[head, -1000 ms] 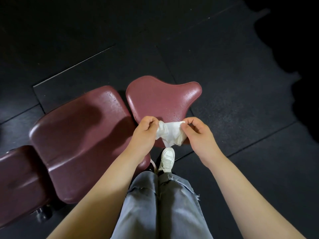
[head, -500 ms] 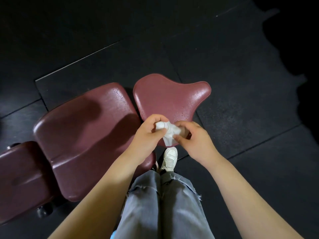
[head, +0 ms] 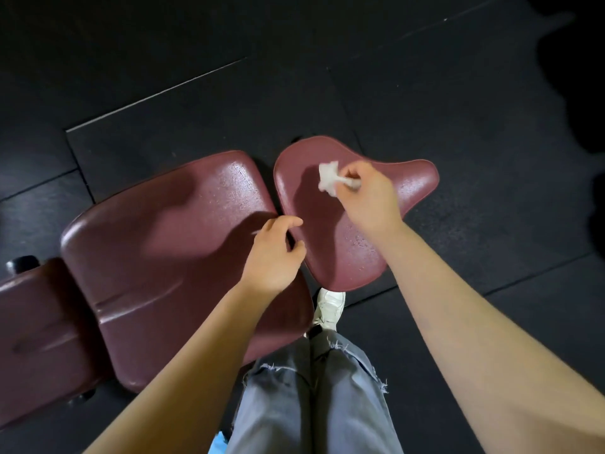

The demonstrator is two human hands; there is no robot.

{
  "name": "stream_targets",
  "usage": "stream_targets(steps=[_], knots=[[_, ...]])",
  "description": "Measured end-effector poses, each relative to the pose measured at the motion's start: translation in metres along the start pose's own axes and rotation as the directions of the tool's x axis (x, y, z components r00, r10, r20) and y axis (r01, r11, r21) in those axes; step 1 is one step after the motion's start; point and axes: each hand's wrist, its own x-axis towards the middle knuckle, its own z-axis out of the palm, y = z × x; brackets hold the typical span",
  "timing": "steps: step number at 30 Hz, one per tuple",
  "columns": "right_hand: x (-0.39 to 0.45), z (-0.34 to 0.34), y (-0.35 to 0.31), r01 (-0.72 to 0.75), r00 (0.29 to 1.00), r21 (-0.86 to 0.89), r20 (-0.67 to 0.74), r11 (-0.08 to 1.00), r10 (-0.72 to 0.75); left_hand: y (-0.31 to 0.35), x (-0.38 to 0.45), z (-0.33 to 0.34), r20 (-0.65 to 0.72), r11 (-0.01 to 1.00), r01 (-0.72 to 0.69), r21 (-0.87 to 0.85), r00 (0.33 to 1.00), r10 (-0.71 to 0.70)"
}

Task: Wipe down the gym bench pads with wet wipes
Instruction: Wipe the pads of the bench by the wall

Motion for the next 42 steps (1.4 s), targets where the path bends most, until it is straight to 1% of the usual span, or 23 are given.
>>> stream_targets(steps=[2, 4, 7, 8, 11, 12, 13, 15, 17, 20, 21, 22, 24, 25, 26, 28, 30, 32, 33, 36, 38, 40, 42], knots=[[0.035, 0.023, -0.012, 0.138, 0.990, -0.107, -0.026, 0.985, -0.142, -0.008, 0.010, -0.005, -0.057, 1.000, 0.018, -0.015, 0.998, -0.018], [0.060, 0.045, -0.020, 0.304, 0.953, -0.242, 0.091, 0.922, -0.290, -0.016, 0.018, -0.009, -0.105, 0.998, 0.033, -0.050, 0.994, -0.038], [0.069, 0.074, -0.005, 0.563, 0.816, -0.360, 0.382, 0.744, -0.433, -0.026, 0.024, -0.013, -0.140, 0.994, 0.085, -0.072, 0.986, -0.094], [0.067, 0.080, 0.007, 0.637, 0.764, -0.387, 0.430, 0.667, -0.480, -0.029, 0.025, -0.013, -0.138, 0.993, 0.097, -0.064, 0.985, -0.105], [0.035, 0.079, 0.054, 0.733, 0.679, -0.399, 0.469, 0.551, -0.564, -0.036, 0.026, -0.015, -0.100, 0.991, 0.124, -0.053, 0.987, -0.129], [0.016, 0.073, 0.073, 0.783, 0.621, -0.386, 0.517, 0.488, -0.589, -0.037, 0.026, -0.016, -0.089, 0.990, 0.134, -0.048, 0.987, -0.137], [-0.006, 0.063, 0.094, 0.838, 0.545, -0.363, 0.588, 0.408, -0.597, -0.038, 0.025, -0.017, -0.076, 0.990, 0.138, -0.043, 0.987, -0.141], [-0.048, 0.034, 0.132, 0.911, 0.411, -0.334, 0.761, 0.241, -0.502, -0.038, 0.024, -0.017, -0.054, 0.990, 0.136, -0.040, 0.989, -0.138], [-0.072, 0.010, 0.154, 0.940, 0.341, -0.324, 0.883, 0.107, -0.322, -0.038, 0.024, -0.016, -0.040, 0.991, 0.127, -0.044, 0.991, -0.128], [-0.054, 0.005, 0.153, 0.943, 0.223, -0.273, 0.943, -0.192, -0.246, -0.039, 0.026, -0.011, -0.009, 0.994, 0.107, -0.033, 0.994, -0.108], [-0.039, 0.012, 0.143, 0.936, 0.176, -0.245, 0.947, -0.251, -0.270, -0.039, 0.027, -0.010, -0.005, 0.994, 0.103, -0.026, 0.995, -0.103], [-0.022, 0.020, 0.128, 0.938, 0.149, -0.242, 0.928, -0.248, -0.342, -0.039, 0.028, -0.009, -0.009, 0.995, 0.099, -0.021, 0.995, -0.099], [0.020, 0.042, 0.097, 0.947, 0.182, -0.292, 0.834, -0.136, -0.520, -0.040, 0.029, -0.007, -0.040, 0.997, 0.080, -0.012, 0.996, -0.080], [0.041, 0.051, 0.076, 0.934, 0.253, -0.351, 0.784, -0.069, -0.567, -0.041, 0.030, -0.006, -0.057, 0.998, 0.065, -0.006, 0.996, -0.066], [0.061, 0.055, 0.057, 0.906, 0.345, -0.424, 0.731, 0.004, -0.588, -0.042, 0.031, -0.005, -0.071, 0.999, 0.052, -0.002, 0.996, -0.052], [0.090, 0.057, 0.025, 0.787, 0.584, -0.575, 0.574, 0.225, -0.575, -0.044, 0.032, -0.005, -0.092, 0.999, 0.037, 0.007, 0.995, -0.036], [0.099, 0.062, 0.016, 0.670, 0.728, -0.616, 0.433, 0.415, -0.531, -0.044, 0.034, -0.006, -0.094, 0.999, 0.052, 0.012, 0.994, -0.051], [0.070, 0.065, 0.032, 0.632, 0.762, -0.606, 0.373, 0.482, -0.530, -0.043, 0.034, -0.006, -0.076, 0.997, 0.071, 0.010, 0.995, -0.070], [0.044, 0.065, 0.051, 0.648, 0.749, -0.587, 0.374, 0.486, -0.546, -0.042, 0.034, -0.006, -0.064, 0.997, 0.070, 0.011, 0.996, -0.070], [-0.058, 0.043, 0.121, 0.690, 0.724, -0.533, 0.511, 0.490, -0.464, -0.040, 0.034, -0.005, -0.020, 0.999, 0.035, 0.019, 0.999, -0.035], [-0.111, 0.023, 0.157, 0.636, 0.760, -0.502, 0.540, 0.586, -0.361, -0.038, 0.036, -0.002, 0.004, 0.999, 0.041, 0.022, 0.999, -0.041], [-0.126, 0.020, 0.171, 0.591, 0.795, -0.501, 0.496, 0.633, -0.350, -0.036, 0.038, 0.003, 0.019, 0.999, 0.037, 0.018, 0.999, -0.037], [-0.103, 0.029, 0.159, 0.588, 0.803, -0.498, 0.452, 0.637, -0.388, -0.036, 0.041, 0.008, 0.026, 1.000, 0.017, 0.012, 1.000, -0.017]])
